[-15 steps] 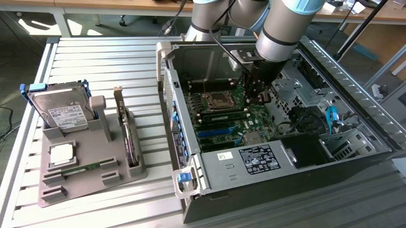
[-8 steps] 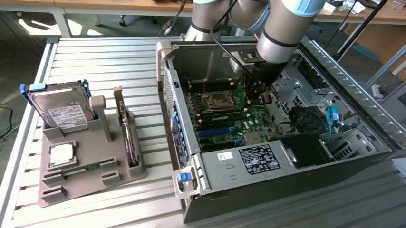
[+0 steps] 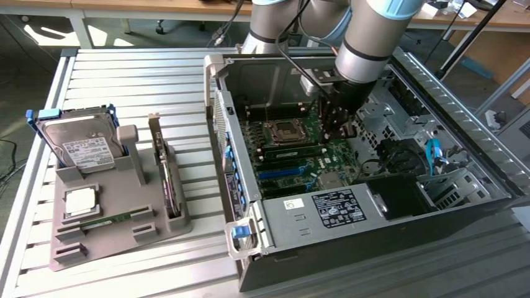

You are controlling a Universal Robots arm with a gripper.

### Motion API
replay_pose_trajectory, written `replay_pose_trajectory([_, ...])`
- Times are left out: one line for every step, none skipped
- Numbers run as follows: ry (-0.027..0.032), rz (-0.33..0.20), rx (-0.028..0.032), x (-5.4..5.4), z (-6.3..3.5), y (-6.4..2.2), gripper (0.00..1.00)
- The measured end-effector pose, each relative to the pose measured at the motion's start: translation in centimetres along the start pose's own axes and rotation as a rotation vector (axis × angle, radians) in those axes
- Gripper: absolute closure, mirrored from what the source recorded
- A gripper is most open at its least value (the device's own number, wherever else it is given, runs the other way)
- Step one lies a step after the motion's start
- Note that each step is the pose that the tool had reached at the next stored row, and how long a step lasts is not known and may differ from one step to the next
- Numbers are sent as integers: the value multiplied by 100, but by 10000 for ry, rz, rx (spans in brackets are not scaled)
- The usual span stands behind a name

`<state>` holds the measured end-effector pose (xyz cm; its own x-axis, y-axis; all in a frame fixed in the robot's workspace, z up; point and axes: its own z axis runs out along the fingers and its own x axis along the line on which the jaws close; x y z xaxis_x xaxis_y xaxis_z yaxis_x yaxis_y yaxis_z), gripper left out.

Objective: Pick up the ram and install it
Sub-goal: 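Press down the ram until it locks into place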

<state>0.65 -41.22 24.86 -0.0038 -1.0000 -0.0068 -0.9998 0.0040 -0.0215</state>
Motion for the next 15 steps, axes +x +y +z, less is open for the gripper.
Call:
replay_pose_trajectory([-25, 1, 1, -1, 5, 0, 89])
replay_pose_trajectory([-44, 2, 1, -1, 10, 0, 89])
replay_pose_trajectory([-64, 2, 0, 0, 15, 0, 89])
replay_pose_trajectory([-81, 2, 0, 0, 20, 0, 89])
replay_pose_trajectory([-87, 1, 0, 0, 24, 0, 89])
replay_pose_trajectory([-89, 2, -1, 0, 26, 0, 89])
replay_pose_trajectory([-90, 3, -1, 0, 30, 1, 89])
replay_pose_trajectory([-93, 3, 0, 0, 34, 1, 89])
replay_pose_trajectory([-95, 2, -1, 0, 37, 1, 89])
replay_pose_trajectory([-96, 2, -1, 0, 42, 1, 89])
replay_pose_trajectory([-99, 2, 0, 0, 49, 1, 89])
replay_pose_trajectory([-99, 2, 0, 0, 54, 1, 89])
replay_pose_trajectory([-99, 3, 0, 0, 61, 1, 89])
replay_pose_trajectory([-99, 2, 0, 0, 67, 1, 89])
replay_pose_trajectory([-99, 3, 0, 0, 71, 1, 89])
